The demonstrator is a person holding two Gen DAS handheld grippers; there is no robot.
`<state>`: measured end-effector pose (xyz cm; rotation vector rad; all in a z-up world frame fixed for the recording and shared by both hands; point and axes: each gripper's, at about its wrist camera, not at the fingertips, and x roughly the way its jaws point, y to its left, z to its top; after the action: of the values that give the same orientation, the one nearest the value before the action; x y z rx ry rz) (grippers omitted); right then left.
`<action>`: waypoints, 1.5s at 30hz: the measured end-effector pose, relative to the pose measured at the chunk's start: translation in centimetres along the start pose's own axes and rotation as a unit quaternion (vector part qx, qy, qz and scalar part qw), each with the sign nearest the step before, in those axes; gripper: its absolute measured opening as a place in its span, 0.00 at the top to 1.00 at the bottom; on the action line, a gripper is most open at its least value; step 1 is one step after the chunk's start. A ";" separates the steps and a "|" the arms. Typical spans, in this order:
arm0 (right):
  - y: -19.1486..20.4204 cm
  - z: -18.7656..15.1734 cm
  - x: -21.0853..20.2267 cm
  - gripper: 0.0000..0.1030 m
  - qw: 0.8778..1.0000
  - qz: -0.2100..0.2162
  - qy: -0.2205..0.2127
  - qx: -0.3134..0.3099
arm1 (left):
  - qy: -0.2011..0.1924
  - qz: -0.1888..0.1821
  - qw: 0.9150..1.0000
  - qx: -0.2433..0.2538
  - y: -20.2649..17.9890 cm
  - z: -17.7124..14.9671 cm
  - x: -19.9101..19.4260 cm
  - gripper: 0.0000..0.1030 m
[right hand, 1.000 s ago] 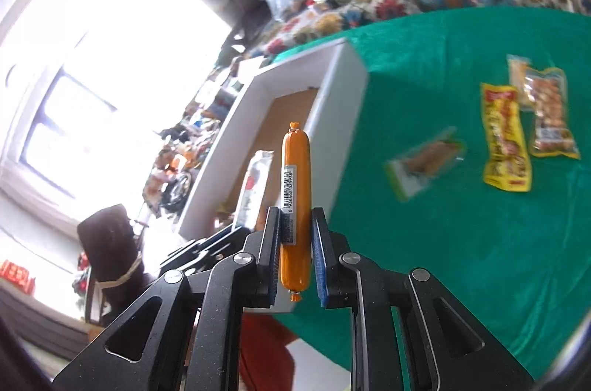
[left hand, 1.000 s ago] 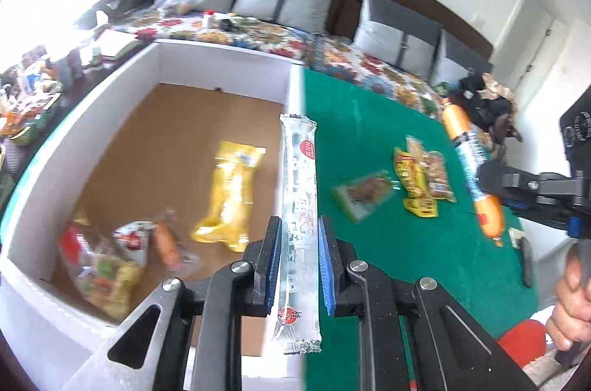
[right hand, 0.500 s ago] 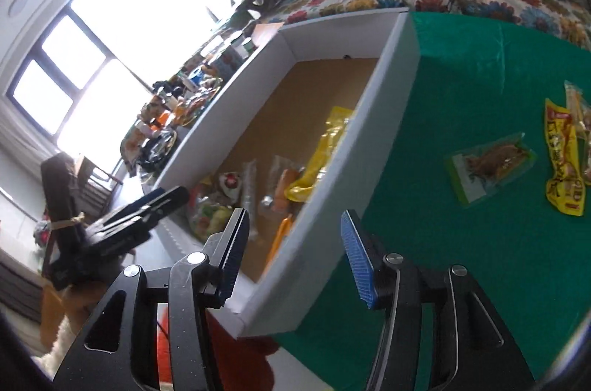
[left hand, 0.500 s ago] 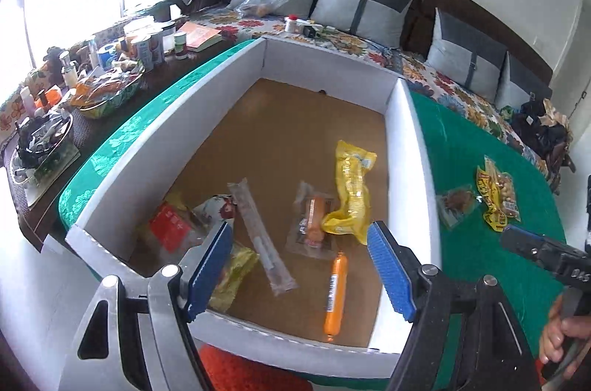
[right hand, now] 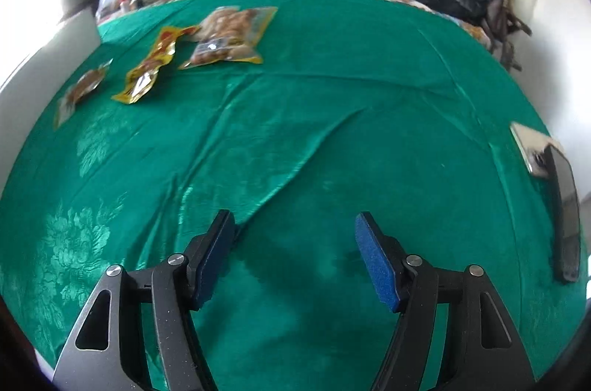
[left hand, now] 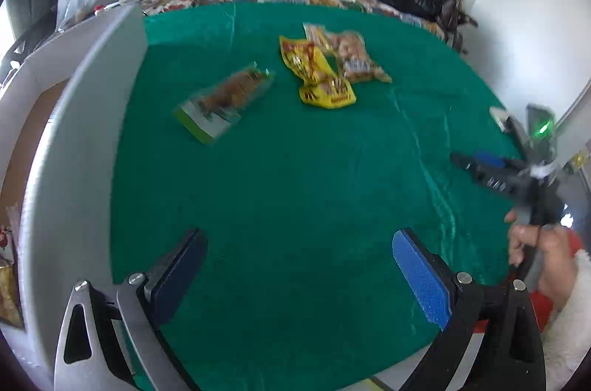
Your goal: Organize snacks
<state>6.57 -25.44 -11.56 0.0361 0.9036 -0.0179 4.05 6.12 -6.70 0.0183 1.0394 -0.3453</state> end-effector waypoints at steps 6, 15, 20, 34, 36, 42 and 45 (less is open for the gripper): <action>0.8 1.4 0.3 0.31 1.000 0.011 -0.012 0.012 | 0.008 0.036 0.999 0.036 -2.9 1.2 6.5 0.03; 0.8 1.3 1.0 0.19 1.000 -0.012 -0.002 -0.005 | -0.018 0.052 0.998 0.040 -3.8 2.7 9.3 0.00; 1.2 1.5 1.7 0.11 1.000 -0.024 -0.005 -0.013 | -0.025 0.049 0.998 0.042 -3.6 2.5 9.2 0.00; 1.1 1.6 1.9 0.07 1.000 -0.022 -0.005 -0.012 | -0.028 0.054 0.997 0.038 -3.7 2.2 8.9 0.00; 1.1 1.6 1.9 0.07 1.000 -0.022 -0.005 -0.012 | -0.012 0.043 0.998 0.054 -3.7 2.3 8.8 0.00; 1.1 1.5 2.0 0.07 1.000 -0.022 -0.005 -0.012 | 0.068 0.017 0.989 0.132 -1.7 5.4 7.9 0.00; 1.1 1.5 2.0 0.06 1.000 -0.022 -0.005 -0.012 | 0.056 0.060 0.984 0.160 0.8 8.9 7.0 0.01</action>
<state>9.02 -24.39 -12.12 -0.0064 0.8939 -0.0481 14.96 3.35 -8.16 0.3921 1.0792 -0.4022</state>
